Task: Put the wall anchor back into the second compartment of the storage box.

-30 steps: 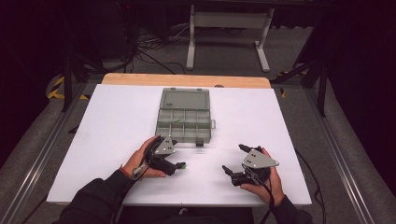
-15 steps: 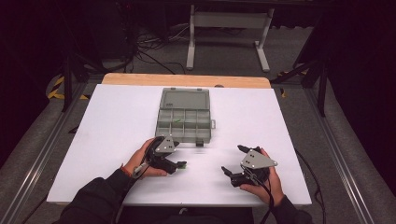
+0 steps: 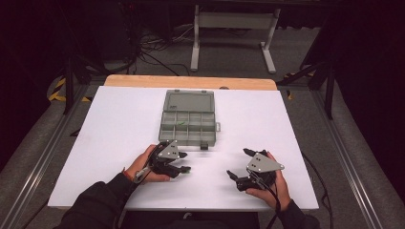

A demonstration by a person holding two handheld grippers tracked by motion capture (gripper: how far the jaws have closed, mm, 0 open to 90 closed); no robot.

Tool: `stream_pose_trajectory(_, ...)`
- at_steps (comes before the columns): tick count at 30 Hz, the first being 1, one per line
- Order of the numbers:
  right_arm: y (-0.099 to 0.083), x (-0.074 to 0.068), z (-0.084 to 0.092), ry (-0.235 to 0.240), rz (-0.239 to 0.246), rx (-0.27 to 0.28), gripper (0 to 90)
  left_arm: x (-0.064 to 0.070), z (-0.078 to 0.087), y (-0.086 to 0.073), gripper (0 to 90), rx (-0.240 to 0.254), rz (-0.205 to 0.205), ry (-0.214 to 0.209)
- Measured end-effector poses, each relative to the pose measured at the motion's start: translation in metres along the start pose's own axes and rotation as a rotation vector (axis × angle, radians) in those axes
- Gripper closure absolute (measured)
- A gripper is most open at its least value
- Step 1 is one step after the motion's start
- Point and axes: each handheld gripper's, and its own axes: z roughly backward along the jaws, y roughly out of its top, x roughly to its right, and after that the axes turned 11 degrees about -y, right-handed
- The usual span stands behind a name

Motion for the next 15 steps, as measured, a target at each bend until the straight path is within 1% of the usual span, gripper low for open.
stream_pose_trajectory(3, -0.0001, -0.0001, -0.0002, 0.000, 0.001, -0.002, 8.6, -0.0006, -0.0001, 0.0001, 55.1, -0.004, -0.006, -0.025)
stream_pose_trajectory(4, -0.0001, -0.0001, -0.0003, 0.000, 0.001, -0.002, 8.6, -0.0010, -0.0006, -0.0001, 55.6, -0.004, -0.001, -0.032)
stream_pose_trajectory(5, -0.0001, -0.0001, -0.0003, 0.000, 0.001, -0.002, 8.6, -0.0008, -0.0014, -0.0002, 57.3, -0.013, 0.004, -0.029)
stream_pose_trajectory(6, -0.0001, 0.0000, -0.0003, 0.000, 0.001, -0.001, 8.6, -0.0015, -0.0033, -0.0005, 60.7, -0.020, 0.004, -0.032)
stream_pose_trajectory(8, -0.0001, -0.0002, -0.0004, 0.000, 0.002, -0.002, 8.6, -0.0027, -0.0033, -0.0006, 62.4, -0.016, 0.006, -0.050)
stream_pose_trajectory(13, -0.0002, 0.0001, -0.0005, 0.003, 0.000, -0.004, 8.6, -0.0017, -0.0037, 0.0000, 72.9, -0.018, -0.002, -0.076)
stream_pose_trajectory(15, -0.0003, 0.0003, -0.0006, 0.003, 0.000, -0.004, 8.6, -0.0015, -0.0036, 0.0003, 77.0, -0.021, -0.007, -0.081)
